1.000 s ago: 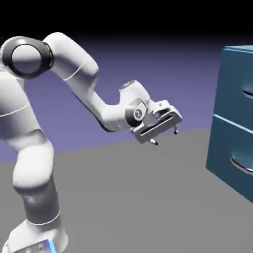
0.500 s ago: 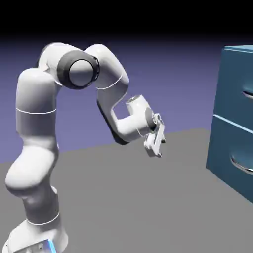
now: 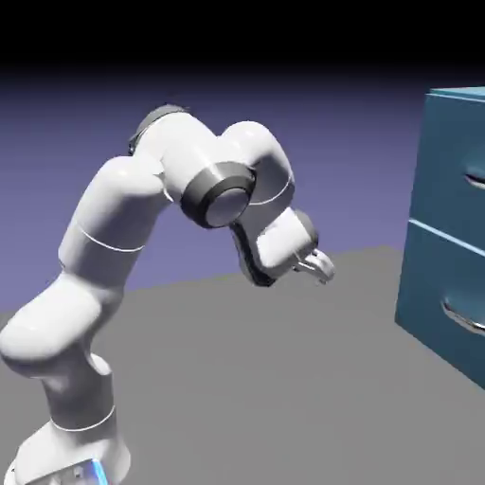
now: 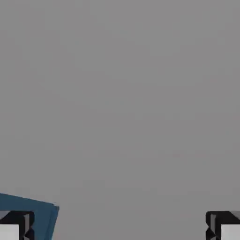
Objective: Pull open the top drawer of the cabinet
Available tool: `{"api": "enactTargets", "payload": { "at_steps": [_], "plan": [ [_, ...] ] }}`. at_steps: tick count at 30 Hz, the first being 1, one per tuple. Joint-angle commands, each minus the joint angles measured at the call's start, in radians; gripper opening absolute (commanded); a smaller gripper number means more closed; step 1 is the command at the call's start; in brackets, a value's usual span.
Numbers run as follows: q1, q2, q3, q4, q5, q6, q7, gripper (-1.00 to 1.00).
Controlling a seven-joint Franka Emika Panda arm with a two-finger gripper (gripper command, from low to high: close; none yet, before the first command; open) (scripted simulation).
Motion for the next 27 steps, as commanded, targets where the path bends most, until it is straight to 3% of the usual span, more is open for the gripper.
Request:
{"api": "enactTargets", "payload": {
  "at_steps": [1, 27],
  "plan": [
    [-0.015, 0.026, 0.022, 0.015, -0.036, -0.005, -0.044, 0.0],
    [-0.411, 0.689, 0.598, 0.416, -0.964, -0.141, -1.174, 0.0]
  ]
}}
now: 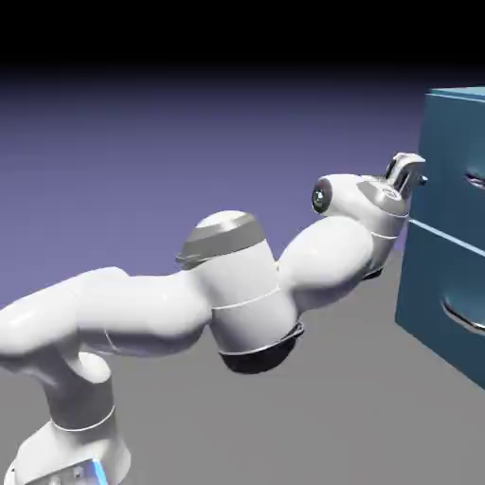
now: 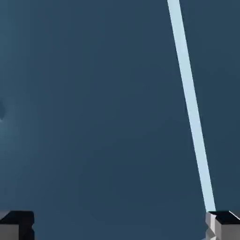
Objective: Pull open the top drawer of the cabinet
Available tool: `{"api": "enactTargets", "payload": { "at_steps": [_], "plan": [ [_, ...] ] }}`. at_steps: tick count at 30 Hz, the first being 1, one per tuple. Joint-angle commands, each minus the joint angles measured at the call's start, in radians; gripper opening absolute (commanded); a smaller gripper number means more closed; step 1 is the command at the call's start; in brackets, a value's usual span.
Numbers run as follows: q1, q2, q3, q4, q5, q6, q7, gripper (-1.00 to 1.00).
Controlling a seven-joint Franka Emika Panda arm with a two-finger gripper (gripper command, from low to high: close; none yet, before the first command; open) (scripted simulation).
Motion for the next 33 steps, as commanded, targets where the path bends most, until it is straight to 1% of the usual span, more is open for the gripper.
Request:
{"api": "enactTargets", "payload": {
  "at_steps": [1, 3, 5, 12, 13, 14, 15, 19, 21, 24, 33],
  "plan": [
    [-0.015, 0.026, 0.022, 0.015, -0.036, -0.005, -0.044, 0.0],
    [-0.046, 0.077, 0.066, 0.046, -0.107, -0.016, -0.131, 0.0],
    [-0.054, 0.091, 0.079, 0.055, -0.127, -0.019, -0.155, 0.0],
    [0.115, 0.102, 0.046, 0.308, -0.093, 0.066, -0.225, 0.0],
    [0.121, 0.103, 0.044, 0.318, -0.092, 0.069, -0.227, 0.0],
    [0.121, 0.103, 0.044, 0.318, -0.092, 0.069, -0.227, -1.0],
    [0.121, 0.103, 0.044, 0.318, -0.092, 0.069, -0.227, -1.0],
    [0.026, 0.101, 0.066, 0.173, -0.114, 0.018, -0.191, -1.0],
    [-0.011, 0.068, 0.047, 0.113, -0.129, 0.006, -0.131, -1.0],
    [-0.002, -0.02, -0.03, 0.122, -0.151, 0.035, 0.0, -1.0],
    [0.07, -0.308, -0.259, 0.228, -0.212, 0.154, 0.391, -1.0]
  ]
}}
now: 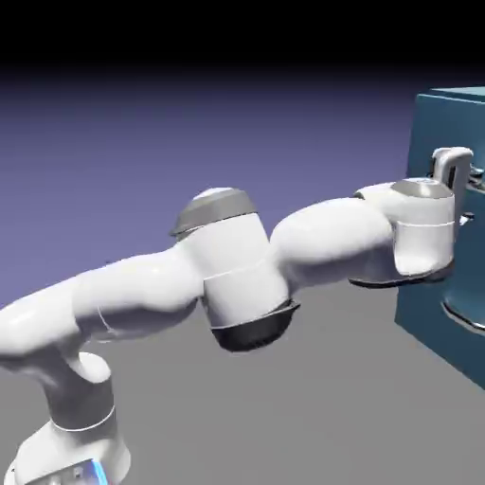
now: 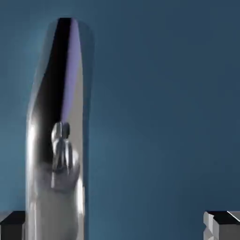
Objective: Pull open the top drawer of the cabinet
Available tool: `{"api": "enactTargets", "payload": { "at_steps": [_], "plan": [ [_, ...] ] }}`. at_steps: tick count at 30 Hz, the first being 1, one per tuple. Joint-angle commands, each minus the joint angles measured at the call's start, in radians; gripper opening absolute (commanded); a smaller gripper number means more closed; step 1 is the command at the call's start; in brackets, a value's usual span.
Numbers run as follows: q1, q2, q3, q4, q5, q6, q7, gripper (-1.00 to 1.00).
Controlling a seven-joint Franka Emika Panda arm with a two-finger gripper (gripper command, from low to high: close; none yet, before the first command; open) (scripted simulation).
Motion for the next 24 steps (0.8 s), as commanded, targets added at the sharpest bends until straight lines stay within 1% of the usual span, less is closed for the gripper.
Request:
{"api": "enactTargets", "payload": {
  "at_steps": [1, 3, 15, 21, 24],
  "plan": [
    [-0.002, -0.033, -0.017, 0.0, -0.008, 0.01, 0.044, -1.0],
    [-0.042, -0.093, -0.018, -0.045, -0.027, 0.009, 0.12, -1.0],
    [-0.449, -0.177, 0.251, -0.472, -0.071, -0.1, 0.224, -1.0],
    [-0.454, 0.018, 0.313, -0.511, 0.004, -0.155, -0.036, -1.0],
    [-0.558, 0.024, 0.376, -0.62, 0.009, -0.176, -0.032, -1.0]
  ]
}}
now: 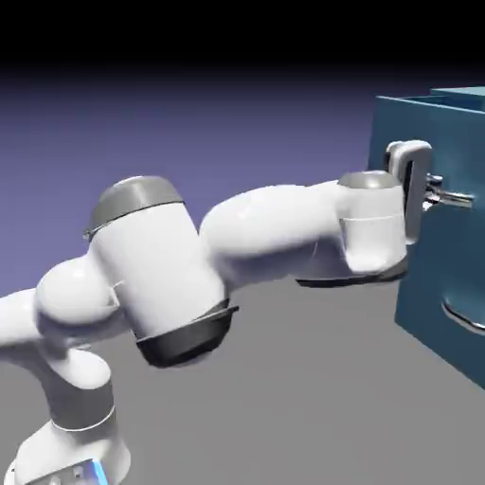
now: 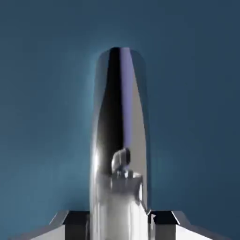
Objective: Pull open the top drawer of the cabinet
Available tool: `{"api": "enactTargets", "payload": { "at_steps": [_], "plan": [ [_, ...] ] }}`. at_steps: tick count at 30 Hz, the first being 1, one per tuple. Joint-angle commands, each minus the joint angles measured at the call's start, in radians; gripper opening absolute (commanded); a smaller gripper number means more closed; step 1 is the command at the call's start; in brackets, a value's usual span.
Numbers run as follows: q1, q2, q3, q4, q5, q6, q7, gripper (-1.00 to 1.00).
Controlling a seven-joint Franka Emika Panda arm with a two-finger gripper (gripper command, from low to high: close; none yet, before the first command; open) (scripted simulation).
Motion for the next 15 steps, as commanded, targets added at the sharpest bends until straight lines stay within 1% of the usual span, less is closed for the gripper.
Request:
{"api": "enactTargets", "payload": {
  "at_steps": [1, 11, 12, 13, 15],
  "plan": [
    [-0.036, 0.002, 0.022, -0.036, 0.003, -0.005, 0.002, -1.0],
    [-0.399, 0.073, 0.237, -0.37, 0.053, -0.021, -0.008, -1.0],
    [-0.399, 0.073, 0.238, -0.371, 0.053, -0.021, -0.008, -1.0],
    [-0.399, 0.073, 0.238, -0.371, 0.053, -0.021, -0.008, 1.0],
    [-0.435, 0.085, 0.258, -0.399, 0.061, -0.015, -0.011, 1.0]
  ]
}}
